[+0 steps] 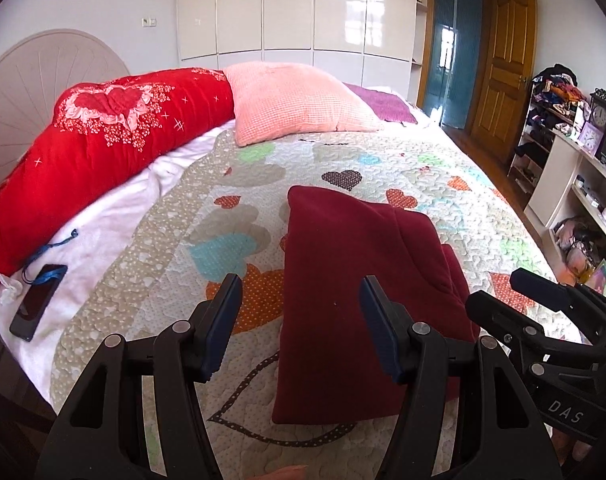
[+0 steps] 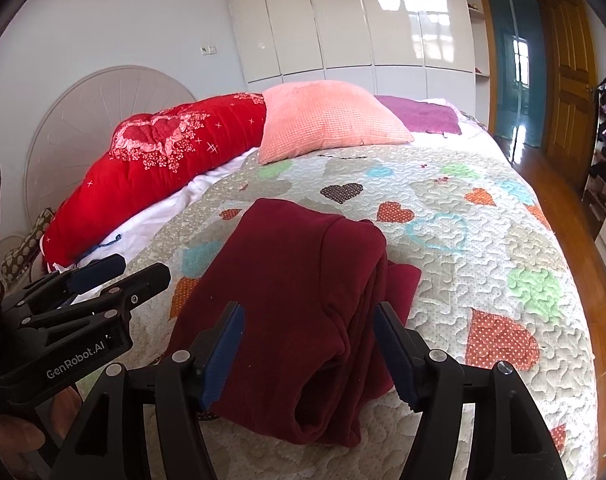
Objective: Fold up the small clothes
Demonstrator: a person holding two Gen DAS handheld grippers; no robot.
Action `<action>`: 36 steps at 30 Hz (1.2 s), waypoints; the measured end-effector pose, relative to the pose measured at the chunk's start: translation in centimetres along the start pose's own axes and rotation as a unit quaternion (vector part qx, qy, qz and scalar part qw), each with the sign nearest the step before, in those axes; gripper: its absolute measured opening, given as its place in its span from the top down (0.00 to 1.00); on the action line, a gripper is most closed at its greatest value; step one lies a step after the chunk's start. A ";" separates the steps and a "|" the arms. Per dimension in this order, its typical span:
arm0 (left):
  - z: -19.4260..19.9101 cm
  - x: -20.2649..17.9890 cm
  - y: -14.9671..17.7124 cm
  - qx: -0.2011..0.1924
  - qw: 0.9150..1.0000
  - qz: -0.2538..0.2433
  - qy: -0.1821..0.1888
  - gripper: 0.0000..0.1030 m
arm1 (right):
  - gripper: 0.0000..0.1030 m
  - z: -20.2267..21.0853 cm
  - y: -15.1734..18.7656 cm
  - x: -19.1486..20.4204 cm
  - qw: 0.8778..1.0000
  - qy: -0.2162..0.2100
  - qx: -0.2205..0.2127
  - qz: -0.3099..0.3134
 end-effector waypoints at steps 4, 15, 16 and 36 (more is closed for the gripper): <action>0.2 -0.1 -0.1 -0.003 1.000 -0.001 -0.001 0.41 | 0.37 0.4 -0.1 0.1 1.000 -0.001 -0.002 0.002; 0.0 0.3 0.0 -0.001 1.000 0.001 -0.006 0.41 | 0.35 -0.1 -0.1 0.2 1.000 -0.007 0.004 -0.003; -0.1 0.4 0.0 -0.001 1.000 0.000 -0.006 0.41 | 0.35 -0.2 -0.1 0.3 1.000 -0.007 0.005 -0.002; -0.9 0.4 0.3 0.000 1.000 -0.005 -0.004 0.41 | 0.35 -1.3 0.2 0.6 1.000 -0.013 0.017 -0.001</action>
Point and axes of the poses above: each gripper's, at about its wrist camera, not at the fingertips, and z roughly against the way its jaws point, x to its left, y to its underside, the point moved 7 cm from there along -z, roughly the way its jaws point, and after that the axes turned 7 degrees about z, right-handed, at the moved point
